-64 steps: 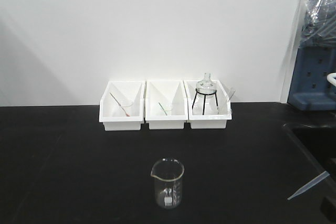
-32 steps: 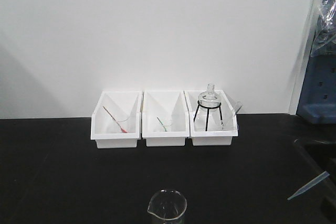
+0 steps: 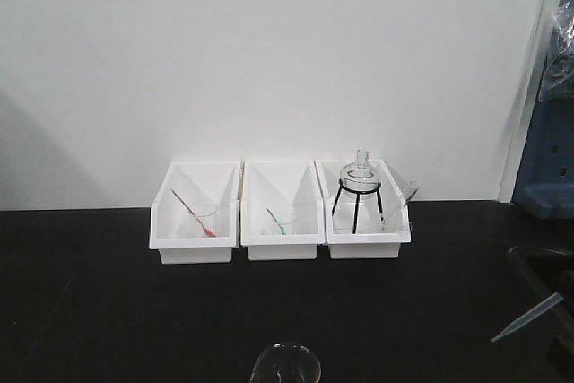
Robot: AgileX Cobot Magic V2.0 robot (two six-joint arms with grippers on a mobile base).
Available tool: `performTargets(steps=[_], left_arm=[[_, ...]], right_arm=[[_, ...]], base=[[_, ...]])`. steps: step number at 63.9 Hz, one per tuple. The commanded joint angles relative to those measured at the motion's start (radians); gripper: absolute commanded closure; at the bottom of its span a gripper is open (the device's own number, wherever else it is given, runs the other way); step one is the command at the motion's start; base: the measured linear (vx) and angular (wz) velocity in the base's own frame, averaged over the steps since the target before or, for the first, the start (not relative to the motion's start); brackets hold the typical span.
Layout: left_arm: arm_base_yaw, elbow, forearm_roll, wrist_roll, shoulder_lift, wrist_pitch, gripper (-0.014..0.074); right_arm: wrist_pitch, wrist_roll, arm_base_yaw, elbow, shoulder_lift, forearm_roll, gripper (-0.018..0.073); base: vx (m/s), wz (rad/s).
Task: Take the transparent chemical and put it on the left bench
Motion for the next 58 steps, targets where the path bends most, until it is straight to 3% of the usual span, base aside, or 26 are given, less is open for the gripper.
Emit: performTargets(steps=[1,16,23,37,45,58], left_arm=[[-0.002,0.016,-0.001,-0.008,-0.019,-0.078,0.06],[-0.002,0.016,-0.001,-0.008,-0.019,-0.078,0.06],[-0.002,0.016,-0.001,-0.008,-0.019,-0.078,0.06],[-0.002,0.016,-0.001,-0.008,-0.019,-0.078,0.06],[-0.002,0.016,-0.001,-0.008,-0.019,-0.078,0.06],[-0.002,0.016,-0.001,-0.008,-0.019,-0.078,0.06]], right_arm=[[-0.083,-0.001,-0.002,-0.029,-0.006,0.001,0.0567],[-0.173,-0.001,-0.002,-0.029,0.01,0.0,0.0567],[-0.263,0.0,0.014,-0.031,0.054,-0.055,0.0566],[-0.328,0.017,0.19,-0.108,0.224,-0.132,0.0562],[-0.332,-0.084,0.32,-0.215,0.369,-0.122,0.0562],[-0.392,-0.107,0.381,-0.313,0.562,-0.075,0.0562]], base=[[0.0,0.0],[0.0,0.0],[0.0,0.0],[0.0,0.0],[0.0,0.0],[0.0,0.0]])
